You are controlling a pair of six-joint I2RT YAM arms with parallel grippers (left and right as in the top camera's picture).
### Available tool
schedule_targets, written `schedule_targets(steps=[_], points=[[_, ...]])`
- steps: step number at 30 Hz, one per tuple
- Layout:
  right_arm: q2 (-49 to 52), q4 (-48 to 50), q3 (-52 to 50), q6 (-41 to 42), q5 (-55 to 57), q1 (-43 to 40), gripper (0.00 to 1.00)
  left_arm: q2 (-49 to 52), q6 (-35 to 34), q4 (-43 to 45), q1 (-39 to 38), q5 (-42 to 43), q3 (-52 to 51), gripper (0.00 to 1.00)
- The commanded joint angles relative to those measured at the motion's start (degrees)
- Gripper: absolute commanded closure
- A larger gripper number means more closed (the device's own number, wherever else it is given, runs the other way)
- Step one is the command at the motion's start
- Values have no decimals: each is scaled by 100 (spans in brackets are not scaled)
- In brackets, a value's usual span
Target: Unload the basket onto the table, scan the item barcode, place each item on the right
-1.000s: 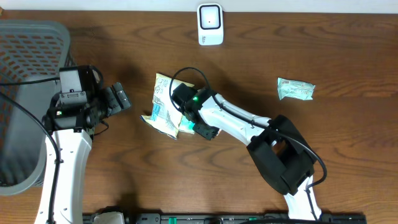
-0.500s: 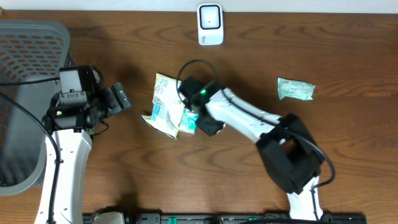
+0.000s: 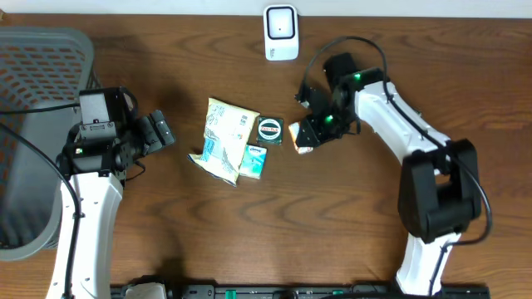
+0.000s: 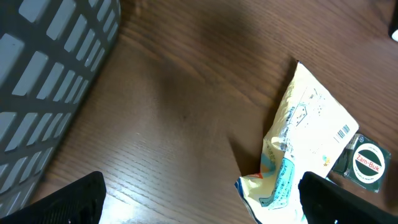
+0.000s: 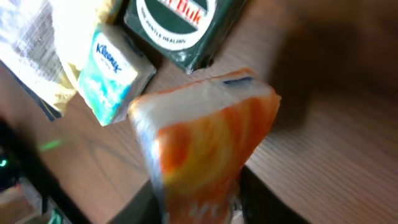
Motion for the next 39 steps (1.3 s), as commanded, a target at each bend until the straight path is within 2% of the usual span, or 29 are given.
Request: schedule_targets(steps=[1, 3, 8, 15, 22, 24, 26, 30, 39], points=[[365, 4, -13, -208, -490, 55, 59, 13, -9, -15, 20, 9, 4, 2], [417, 31, -13, -175, -295, 55, 55, 13, -9, -15, 20, 9, 4, 2], [415, 85, -7, 190, 437, -20, 51, 13, -9, -15, 20, 9, 4, 2], [396, -63, 293, 203, 544, 13, 61, 13, -9, -15, 20, 9, 4, 2], [374, -581, 1182, 608, 1777, 855, 62, 13, -9, -15, 20, 9, 4, 2], [374, -579, 1272, 975, 2186, 1174, 62, 13, -9, -15, 20, 9, 4, 2], [376, -549, 1266, 1716, 2776, 1534, 62, 13, -9, -15, 20, 9, 4, 2], [400, -579, 1198, 2712, 3812, 2048, 56, 13, -9, -15, 20, 9, 4, 2], [817, -621, 1193, 2885, 4601, 2531, 55, 13, -9, -15, 20, 9, 4, 2]])
